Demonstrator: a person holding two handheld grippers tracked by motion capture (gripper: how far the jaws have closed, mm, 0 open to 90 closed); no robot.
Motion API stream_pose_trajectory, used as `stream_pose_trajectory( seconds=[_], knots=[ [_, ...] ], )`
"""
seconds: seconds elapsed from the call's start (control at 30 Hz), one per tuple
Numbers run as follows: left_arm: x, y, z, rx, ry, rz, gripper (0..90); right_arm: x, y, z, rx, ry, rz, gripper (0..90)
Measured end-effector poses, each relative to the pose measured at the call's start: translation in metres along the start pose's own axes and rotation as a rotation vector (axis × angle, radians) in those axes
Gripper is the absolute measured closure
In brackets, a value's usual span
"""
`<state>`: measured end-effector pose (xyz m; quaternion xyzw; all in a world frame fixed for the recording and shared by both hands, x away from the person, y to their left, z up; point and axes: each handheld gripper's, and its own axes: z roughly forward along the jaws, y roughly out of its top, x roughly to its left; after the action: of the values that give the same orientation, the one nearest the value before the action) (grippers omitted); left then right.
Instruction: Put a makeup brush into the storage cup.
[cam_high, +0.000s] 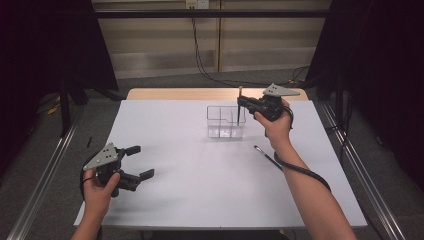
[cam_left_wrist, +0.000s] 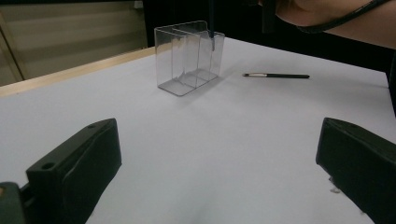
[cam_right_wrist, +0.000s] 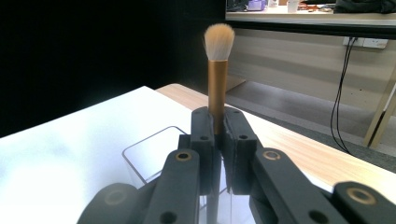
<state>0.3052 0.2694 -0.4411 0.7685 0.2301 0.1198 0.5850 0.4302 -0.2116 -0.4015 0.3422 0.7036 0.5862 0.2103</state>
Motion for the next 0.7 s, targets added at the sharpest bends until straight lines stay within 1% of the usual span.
stream_pose_trajectory(
  seconds=[0.03,0.07,0.1,0.17,0.2,0.23,0.27,0.3,0.33,0.37,0.43,0.5,0.63,0.67,0.7],
  knots=[
    [0.0,0.0,0.0,0.0,0.001,-0.001,0.0,0.0,0.0,0.0,0.0,0.002,0.002,82.9],
    [0.0,0.0,0.0,-0.001,-0.002,-0.003,0.0,0.0,0.0,-0.001,0.0,0.003,0.006,80.2],
    [0.0,0.0,0.001,-0.001,-0.003,-0.005,0.0,0.0,-0.001,-0.001,0.001,0.006,0.015,73.5],
    [-0.001,0.0,0.0,0.0,-0.002,-0.003,0.0,0.001,-0.001,-0.001,0.007,-0.009,0.02,59.1],
    [-0.001,0.0,0.0,0.0,-0.003,-0.003,0.0,0.001,-0.001,-0.001,0.013,-0.019,0.024,48.1],
    [-0.001,0.0,0.0,0.0,-0.002,-0.003,0.0,0.001,-0.002,-0.001,0.015,-0.021,0.028,40.4],
    [-0.001,0.0,0.0,0.0,-0.001,-0.003,0.0,0.001,-0.002,-0.001,0.022,-0.027,0.035,36.0],
    [0.0,0.0,0.0,0.001,0.0,-0.001,0.0,0.001,-0.002,-0.002,0.021,-0.024,0.042,35.1],
    [0.0,0.0,0.0,0.002,0.0,0.0,0.0,0.002,-0.002,-0.003,0.013,-0.017,0.039,33.4],
    [-0.001,0.0,0.0,0.002,0.0,-0.001,0.0,0.002,-0.002,-0.004,0.013,-0.021,0.035,29.9],
    [-0.001,0.0,0.0,0.001,0.0,-0.002,0.0,0.003,-0.002,-0.005,0.011,-0.016,0.037,24.0],
    [-0.001,0.0,0.001,-0.001,-0.002,-0.005,0.0,0.004,-0.001,-0.006,0.007,-0.015,0.03,21.0],
    [-0.001,0.0,0.001,-0.001,-0.004,-0.007,0.0,0.005,-0.002,-0.009,0.006,-0.007,0.032,13.5],
    [-0.001,0.0,0.001,0.002,-0.002,-0.003,0.0,0.005,-0.003,-0.01,0.002,-0.007,0.038,10.9],
    [-0.001,0.0,0.001,0.002,-0.001,0.001,0.0,0.005,-0.004,-0.011,0.002,-0.009,0.032,9.5]
  ],
)
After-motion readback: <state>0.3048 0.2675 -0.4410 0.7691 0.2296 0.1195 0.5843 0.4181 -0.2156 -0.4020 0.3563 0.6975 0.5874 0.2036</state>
